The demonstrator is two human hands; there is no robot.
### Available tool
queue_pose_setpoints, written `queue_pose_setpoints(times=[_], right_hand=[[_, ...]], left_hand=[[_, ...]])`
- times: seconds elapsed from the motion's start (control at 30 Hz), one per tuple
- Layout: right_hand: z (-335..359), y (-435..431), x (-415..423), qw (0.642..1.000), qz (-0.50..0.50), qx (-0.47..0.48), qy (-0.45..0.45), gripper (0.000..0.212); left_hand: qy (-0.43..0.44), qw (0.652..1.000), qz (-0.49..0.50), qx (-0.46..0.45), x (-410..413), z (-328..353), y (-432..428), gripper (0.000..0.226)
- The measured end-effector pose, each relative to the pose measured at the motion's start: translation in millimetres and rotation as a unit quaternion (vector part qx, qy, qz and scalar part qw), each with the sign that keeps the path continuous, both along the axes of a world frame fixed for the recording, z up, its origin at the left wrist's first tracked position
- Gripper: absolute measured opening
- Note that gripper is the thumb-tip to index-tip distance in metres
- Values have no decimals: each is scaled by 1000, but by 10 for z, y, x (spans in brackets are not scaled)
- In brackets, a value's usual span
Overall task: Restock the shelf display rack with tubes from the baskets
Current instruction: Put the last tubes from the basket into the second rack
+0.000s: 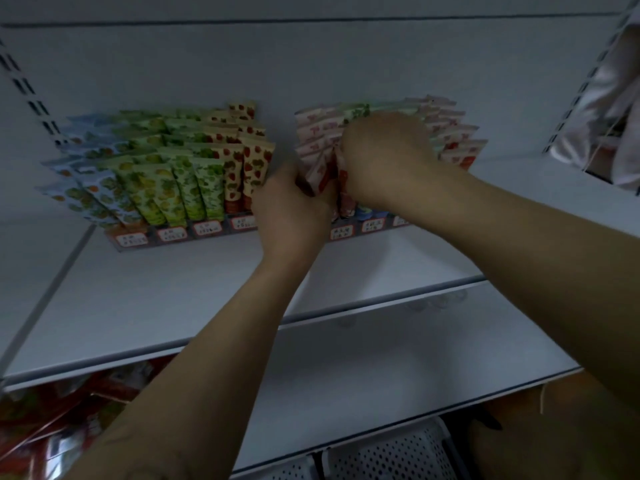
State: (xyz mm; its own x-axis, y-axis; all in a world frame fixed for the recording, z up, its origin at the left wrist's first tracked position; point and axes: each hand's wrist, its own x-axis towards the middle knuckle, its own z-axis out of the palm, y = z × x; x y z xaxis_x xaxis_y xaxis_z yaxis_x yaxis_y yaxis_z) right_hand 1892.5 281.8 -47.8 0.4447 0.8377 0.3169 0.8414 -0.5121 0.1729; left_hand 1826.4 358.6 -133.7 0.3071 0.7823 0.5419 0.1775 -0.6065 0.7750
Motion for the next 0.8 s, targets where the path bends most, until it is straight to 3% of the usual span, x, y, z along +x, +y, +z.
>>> queue_pose_setpoints(times=[0.27,0.53,0.7,0.8], right_hand=[[-147,-63,67,999,31,41,18,16],[-154,-44,100,999,36,29,11,17],[-220,-122,139,995,45,82,18,33],[-268,-164,177,994,47,91,27,38]], left_hand=[[52,993,-69,86,-71,7,48,14],[107,984,-77,116,-87,82,123,18],[142,960,-93,223,-39,117,41,37],[133,963,-122,199,-33,99,54,28]])
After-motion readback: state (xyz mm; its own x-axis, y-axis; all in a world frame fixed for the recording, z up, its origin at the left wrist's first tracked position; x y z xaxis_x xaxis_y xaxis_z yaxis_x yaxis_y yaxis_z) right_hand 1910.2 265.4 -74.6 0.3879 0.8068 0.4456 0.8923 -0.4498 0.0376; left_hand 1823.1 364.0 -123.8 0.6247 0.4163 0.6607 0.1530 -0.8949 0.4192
